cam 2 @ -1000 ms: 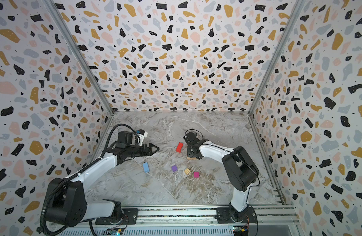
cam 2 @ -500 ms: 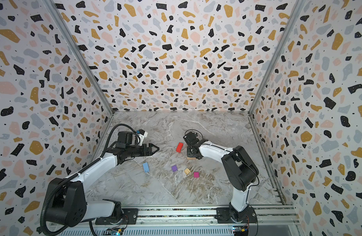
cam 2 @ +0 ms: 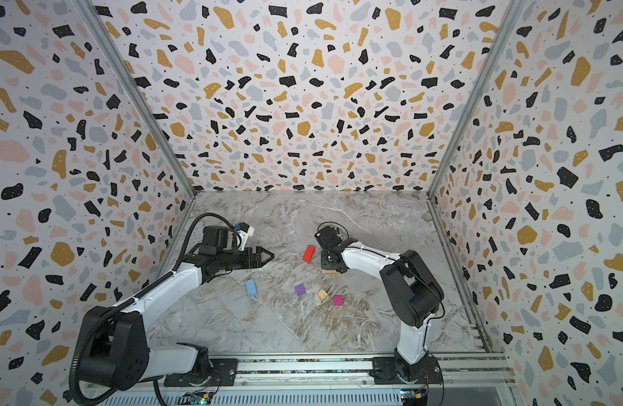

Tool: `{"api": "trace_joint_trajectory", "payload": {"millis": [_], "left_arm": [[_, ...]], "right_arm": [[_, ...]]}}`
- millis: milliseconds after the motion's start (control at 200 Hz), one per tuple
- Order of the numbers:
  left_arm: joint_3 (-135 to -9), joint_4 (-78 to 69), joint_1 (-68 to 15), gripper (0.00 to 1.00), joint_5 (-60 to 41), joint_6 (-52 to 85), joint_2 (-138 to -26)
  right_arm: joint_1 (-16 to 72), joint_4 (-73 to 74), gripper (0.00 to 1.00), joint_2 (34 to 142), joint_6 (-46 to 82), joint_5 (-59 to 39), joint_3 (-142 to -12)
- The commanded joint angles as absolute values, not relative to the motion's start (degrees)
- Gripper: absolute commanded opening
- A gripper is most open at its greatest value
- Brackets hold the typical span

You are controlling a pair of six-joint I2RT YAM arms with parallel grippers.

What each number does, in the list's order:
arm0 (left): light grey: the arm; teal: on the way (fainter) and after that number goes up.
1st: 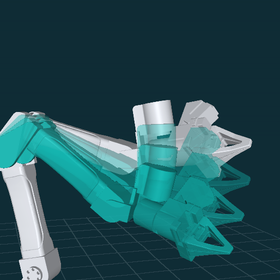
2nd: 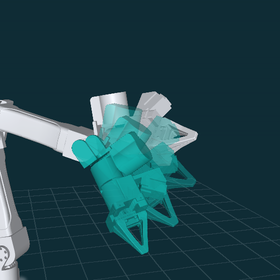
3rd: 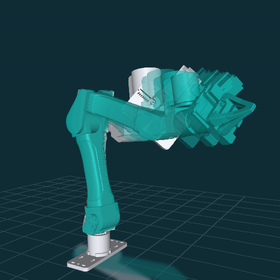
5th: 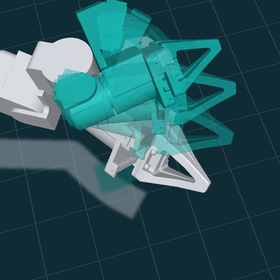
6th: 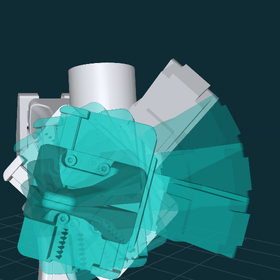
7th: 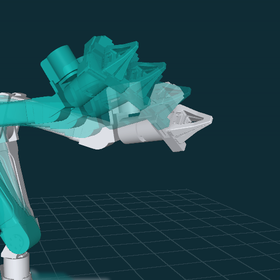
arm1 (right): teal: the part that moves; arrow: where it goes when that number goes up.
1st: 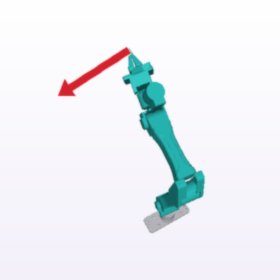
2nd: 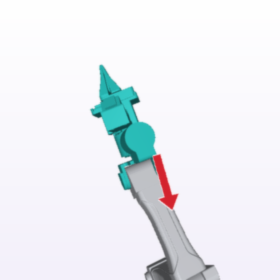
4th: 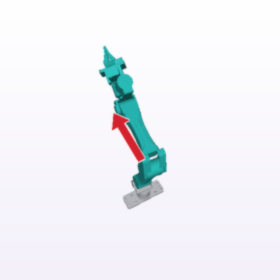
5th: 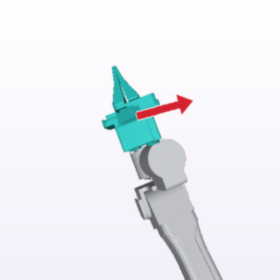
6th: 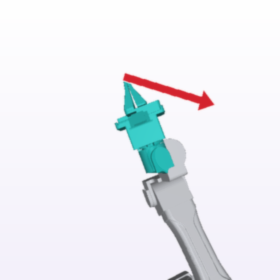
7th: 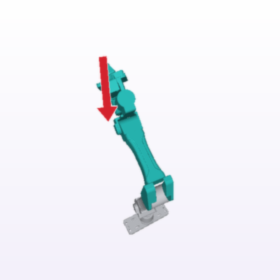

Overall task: Build the wood block tower
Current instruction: 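Hold the orange bar upright on top of the stack with the right gripper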

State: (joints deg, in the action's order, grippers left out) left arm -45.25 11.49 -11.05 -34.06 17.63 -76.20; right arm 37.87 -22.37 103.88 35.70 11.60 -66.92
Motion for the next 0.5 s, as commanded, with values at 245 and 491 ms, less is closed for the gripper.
{"api": "trace_joint_trajectory", "payload": {"millis": [245,491], "left_arm": [[-44.6,9.8,-11.4,0.91,-35.3,17.9,-75.3],[-44.6,9.5,-11.4,0.91,-35.5,18.2,-75.3]], "right_arm": [[37.4,-23.2,0.25,104.0,35.8,12.5,-68.6],[37.4,-23.0,0.26,104.2,35.8,12.2,-68.5]]}}
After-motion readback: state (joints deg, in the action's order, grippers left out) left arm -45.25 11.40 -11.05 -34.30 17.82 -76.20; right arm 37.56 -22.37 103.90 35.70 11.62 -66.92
